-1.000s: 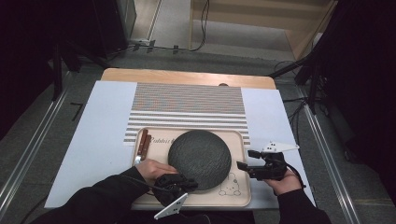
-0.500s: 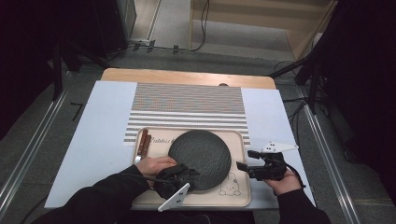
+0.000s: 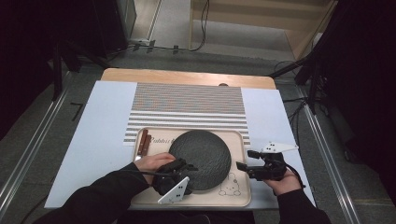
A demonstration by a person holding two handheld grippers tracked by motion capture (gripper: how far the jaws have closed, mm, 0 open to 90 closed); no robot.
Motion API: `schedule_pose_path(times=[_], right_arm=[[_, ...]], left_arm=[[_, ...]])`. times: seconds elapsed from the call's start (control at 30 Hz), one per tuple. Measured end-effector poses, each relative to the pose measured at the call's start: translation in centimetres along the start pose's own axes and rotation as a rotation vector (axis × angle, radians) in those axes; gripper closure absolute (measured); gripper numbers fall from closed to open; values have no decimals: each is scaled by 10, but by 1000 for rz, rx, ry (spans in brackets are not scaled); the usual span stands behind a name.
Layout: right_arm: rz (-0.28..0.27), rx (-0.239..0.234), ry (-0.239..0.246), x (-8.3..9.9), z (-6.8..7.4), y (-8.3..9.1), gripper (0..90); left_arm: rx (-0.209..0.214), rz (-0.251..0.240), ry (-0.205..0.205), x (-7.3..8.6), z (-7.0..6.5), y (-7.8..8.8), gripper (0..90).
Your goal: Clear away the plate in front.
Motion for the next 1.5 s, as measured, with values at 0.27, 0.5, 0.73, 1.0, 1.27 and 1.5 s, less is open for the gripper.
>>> schedule_pose_path(times=[0.27, 0.5, 0.73, 1.0, 1.27, 1.5], right_arm=[[2, -1, 1, 0, 0, 0, 251], [1, -3, 2, 0, 1, 0, 251], [3, -11, 16, 0, 3, -1, 251], [4, -17, 25, 0, 6, -1, 251], [2, -21, 30, -1, 7, -1, 251], [2, -22, 30, -1, 7, -1, 251]], left_arm=[[52, -5, 58, -1, 3, 2, 210], [118, -34, 158, 1, 8, 7, 210], [176, -41, 287, 4, 17, 9, 210], [217, -56, 456, 8, 28, 12, 210], [267, -37, 681, 9, 39, 12, 168], [244, -35, 844, 10, 45, 13, 168]])
Point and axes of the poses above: each handheld gripper's, and its own axes: y roughly backward along the jaws, x roughly out of its underside, z roughly to its left, the point moved 4 cm from there along -y, roughly forward along the jaws, and after that the axes turned 10 degrees about z, right-handed, at the moved point
